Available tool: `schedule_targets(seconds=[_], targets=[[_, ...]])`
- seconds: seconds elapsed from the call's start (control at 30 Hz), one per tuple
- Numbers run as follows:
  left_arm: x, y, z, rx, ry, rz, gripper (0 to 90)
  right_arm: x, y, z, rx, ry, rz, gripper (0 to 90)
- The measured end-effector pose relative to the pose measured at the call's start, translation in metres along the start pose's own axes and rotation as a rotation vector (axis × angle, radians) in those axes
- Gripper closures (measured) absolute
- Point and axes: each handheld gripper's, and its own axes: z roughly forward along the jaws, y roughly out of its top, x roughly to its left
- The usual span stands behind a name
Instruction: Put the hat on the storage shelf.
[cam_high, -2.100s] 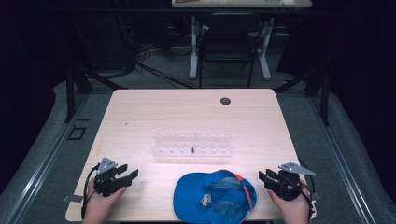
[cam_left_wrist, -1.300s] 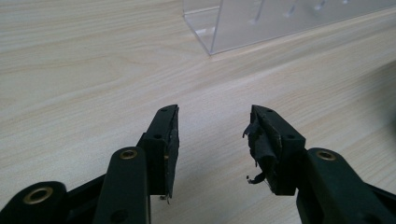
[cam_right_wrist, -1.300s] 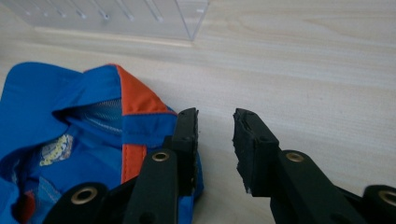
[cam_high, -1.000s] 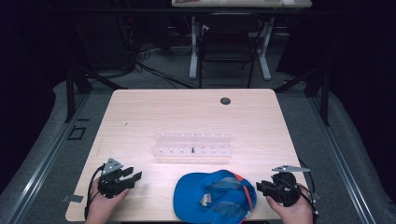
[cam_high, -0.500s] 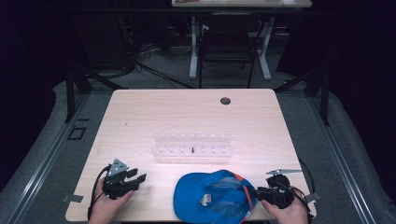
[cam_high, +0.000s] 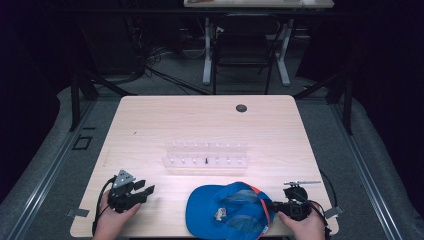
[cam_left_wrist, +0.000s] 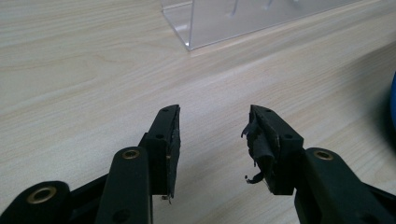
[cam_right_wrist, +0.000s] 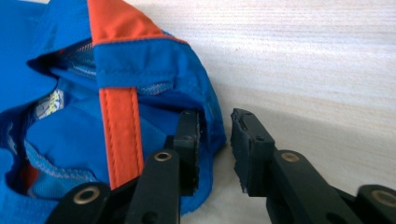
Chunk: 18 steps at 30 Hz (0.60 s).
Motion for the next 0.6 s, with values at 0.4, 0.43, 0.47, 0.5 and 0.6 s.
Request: schedule_targets(seconds=[0.4,0.43,0.47,0.5,0.6], targets=[[0.003,-0.001,-0.001,-0.001,0.007,-0.011,54.6,0.003,0.007,0.007,0.048,-0.017,0.007,87.1],[0.003,-0.001,0.0,-0.007,0.01,-0.011,54.6,0.003,0.008,0.007,0.053,-0.019,0.006,87.5],[0.003,-0.001,-0.001,-0.005,0.013,-0.009,54.7,0.004,0.009,0.007,0.062,-0.026,-0.002,87.8],[0.004,-0.001,-0.001,0.0,0.014,-0.01,54.6,0.004,0.01,0.007,0.067,-0.022,-0.002,88.0],[0.004,-0.001,0.0,0.003,0.009,-0.013,54.6,0.004,0.014,0.007,0.097,-0.03,-0.015,88.4]])
